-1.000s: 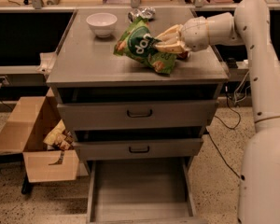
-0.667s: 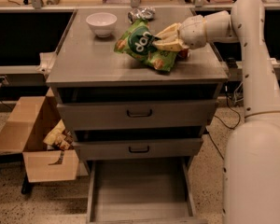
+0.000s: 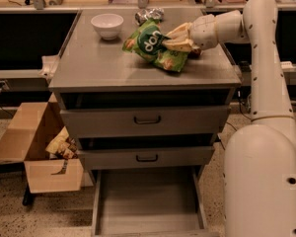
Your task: Pick green rice chip bag from bottom drawer and place on counter
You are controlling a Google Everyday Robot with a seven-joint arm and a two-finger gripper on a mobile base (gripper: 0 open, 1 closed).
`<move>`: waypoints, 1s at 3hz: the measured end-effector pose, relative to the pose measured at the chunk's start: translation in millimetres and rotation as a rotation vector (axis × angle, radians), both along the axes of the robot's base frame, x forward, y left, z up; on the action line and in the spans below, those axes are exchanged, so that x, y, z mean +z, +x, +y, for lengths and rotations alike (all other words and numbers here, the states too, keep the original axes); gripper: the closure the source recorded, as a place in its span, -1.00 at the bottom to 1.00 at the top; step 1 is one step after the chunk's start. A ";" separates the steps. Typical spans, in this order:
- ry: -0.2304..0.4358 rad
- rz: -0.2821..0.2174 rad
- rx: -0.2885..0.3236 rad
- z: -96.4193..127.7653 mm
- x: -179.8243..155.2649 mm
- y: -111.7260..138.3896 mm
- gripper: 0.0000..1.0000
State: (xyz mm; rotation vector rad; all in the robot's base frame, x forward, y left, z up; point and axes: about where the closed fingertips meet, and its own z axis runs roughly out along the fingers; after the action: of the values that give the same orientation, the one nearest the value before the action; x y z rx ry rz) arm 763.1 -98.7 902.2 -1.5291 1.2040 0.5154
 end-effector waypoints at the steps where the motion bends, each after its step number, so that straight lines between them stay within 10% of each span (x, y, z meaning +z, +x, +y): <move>1: 0.000 0.000 0.000 0.0 0.0 0.0 0.20; 3: 0.000 0.000 0.000 0.1 0.0 0.0 -0.73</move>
Offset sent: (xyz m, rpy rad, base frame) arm 0.0000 0.0000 0.0000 0.0000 0.0000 0.0000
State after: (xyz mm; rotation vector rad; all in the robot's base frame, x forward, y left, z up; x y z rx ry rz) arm 763.2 -98.6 902.2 -1.5291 1.2040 0.5155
